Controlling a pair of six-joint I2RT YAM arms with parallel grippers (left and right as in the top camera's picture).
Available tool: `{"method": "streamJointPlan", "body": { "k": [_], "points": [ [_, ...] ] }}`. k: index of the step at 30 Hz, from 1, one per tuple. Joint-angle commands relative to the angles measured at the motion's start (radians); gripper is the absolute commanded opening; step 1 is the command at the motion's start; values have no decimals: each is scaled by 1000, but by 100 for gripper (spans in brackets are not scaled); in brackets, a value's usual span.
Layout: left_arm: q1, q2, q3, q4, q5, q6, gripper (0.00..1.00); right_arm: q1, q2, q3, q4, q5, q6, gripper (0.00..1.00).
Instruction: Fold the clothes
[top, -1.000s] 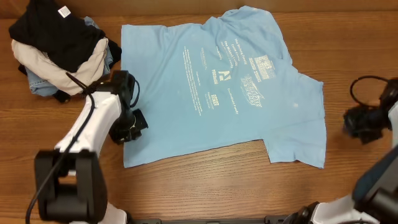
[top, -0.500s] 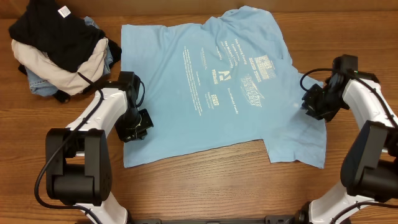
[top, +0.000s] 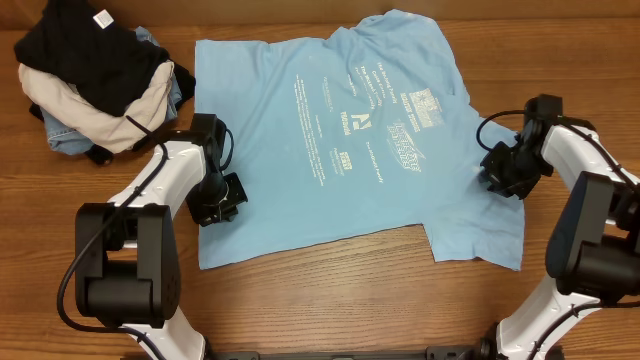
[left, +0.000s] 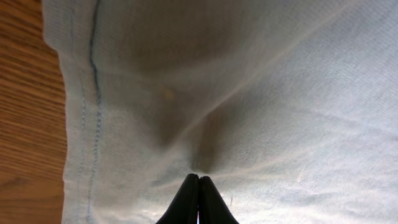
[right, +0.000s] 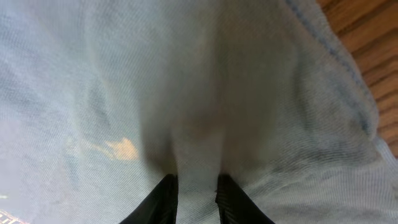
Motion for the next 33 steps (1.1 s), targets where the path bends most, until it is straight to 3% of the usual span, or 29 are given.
{"method": "streamJointPlan", "body": {
  "k": [1,6,12,14,22,26,31,33],
  "points": [
    [-6,14,-35,0,31,2,4,-2,38,-6,-37,93,63,25],
    [-6,14,-172,78,105,-19,4,-3,38,-6,-134,167,134,25],
    [-6,14,-207,36,106,-19,4,-11,38,-6,-224,180,147,18],
    [-6,14,-207,10,105,-16,4,-31,38,-6,-257,264,233,16],
    [-6,14,-207,-116,105,-6,4,-258,37,-6,-291,302,271,14],
    [-14,3,-207,-178,104,-3,4,-306,26,-2,-290,287,272,11],
    [-102,-155,-193,-193,25,-84,4,-310,-114,57,-341,242,271,12],
    [-122,-243,-156,-198,2,-101,4,-309,-187,120,-384,220,260,18]
  ]
}}
